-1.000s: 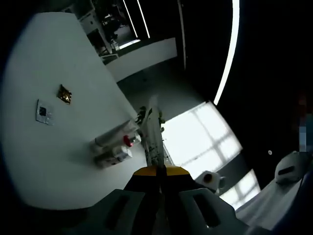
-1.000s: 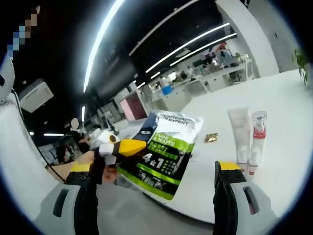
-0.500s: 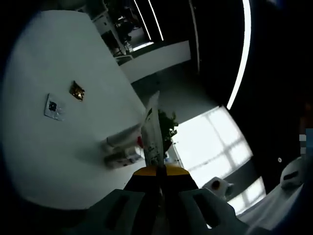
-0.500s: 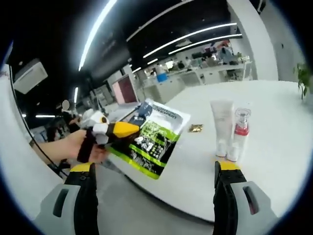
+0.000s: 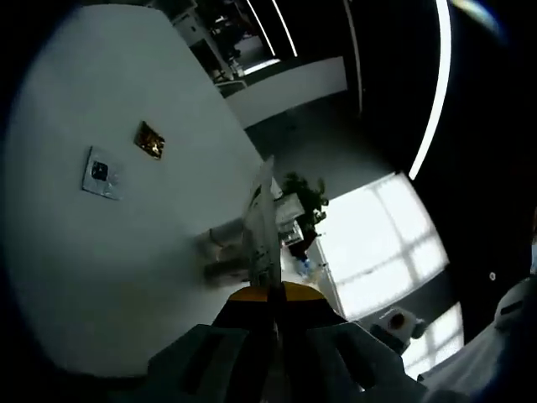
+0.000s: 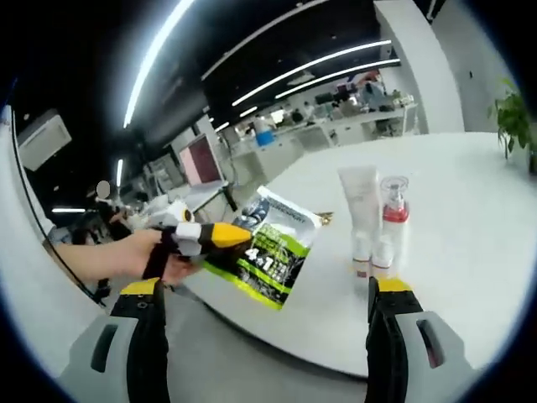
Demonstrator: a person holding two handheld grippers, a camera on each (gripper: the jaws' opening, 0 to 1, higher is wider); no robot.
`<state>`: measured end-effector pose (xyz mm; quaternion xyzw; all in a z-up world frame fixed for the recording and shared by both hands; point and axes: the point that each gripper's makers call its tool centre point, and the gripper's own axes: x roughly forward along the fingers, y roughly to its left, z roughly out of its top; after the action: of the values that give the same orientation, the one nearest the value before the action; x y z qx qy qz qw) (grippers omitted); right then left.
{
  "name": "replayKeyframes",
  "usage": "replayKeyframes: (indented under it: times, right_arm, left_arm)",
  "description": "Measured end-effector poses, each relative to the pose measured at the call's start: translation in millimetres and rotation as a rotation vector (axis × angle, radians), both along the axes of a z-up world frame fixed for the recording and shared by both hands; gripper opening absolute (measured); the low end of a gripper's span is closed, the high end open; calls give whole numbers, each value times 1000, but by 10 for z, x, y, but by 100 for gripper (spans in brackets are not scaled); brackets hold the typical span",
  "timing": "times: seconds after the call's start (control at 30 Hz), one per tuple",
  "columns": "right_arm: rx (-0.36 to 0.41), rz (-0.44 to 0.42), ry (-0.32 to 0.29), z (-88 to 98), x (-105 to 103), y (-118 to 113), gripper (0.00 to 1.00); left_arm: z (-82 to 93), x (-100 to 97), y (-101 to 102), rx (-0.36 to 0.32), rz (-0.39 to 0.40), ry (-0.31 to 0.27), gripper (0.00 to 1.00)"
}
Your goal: Arrange the skincare products in the storage area until every visible bottle or jar stands upright without overlapping.
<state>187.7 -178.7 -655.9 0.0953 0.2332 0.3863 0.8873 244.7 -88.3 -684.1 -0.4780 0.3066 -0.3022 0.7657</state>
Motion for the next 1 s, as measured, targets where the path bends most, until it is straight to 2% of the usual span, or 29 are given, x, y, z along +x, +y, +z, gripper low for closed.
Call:
replayKeyframes:
  times: [0.2, 0.4, 0.6, 0.83, 1.0]
  right_arm:
    - [5, -9, -6, 4, 8, -9, 99]
    - [19, -17, -18, 32, 13, -24, 97]
    - [-5, 2, -30, 21, -10, 6, 98]
    - [28, -13, -19, 39, 14, -27, 96]
    - [30, -12, -11, 30, 13, -22, 95]
  left_arm:
    - [-112, 88, -33, 53, -14, 16, 0]
    - [-194, 148, -46, 76, -20, 25, 0]
    - [-380, 252, -75, 87, 0, 69, 0]
    - [-609, 350, -182, 141, -10, 110, 0]
    - [-700, 409, -220, 157, -8, 134, 0]
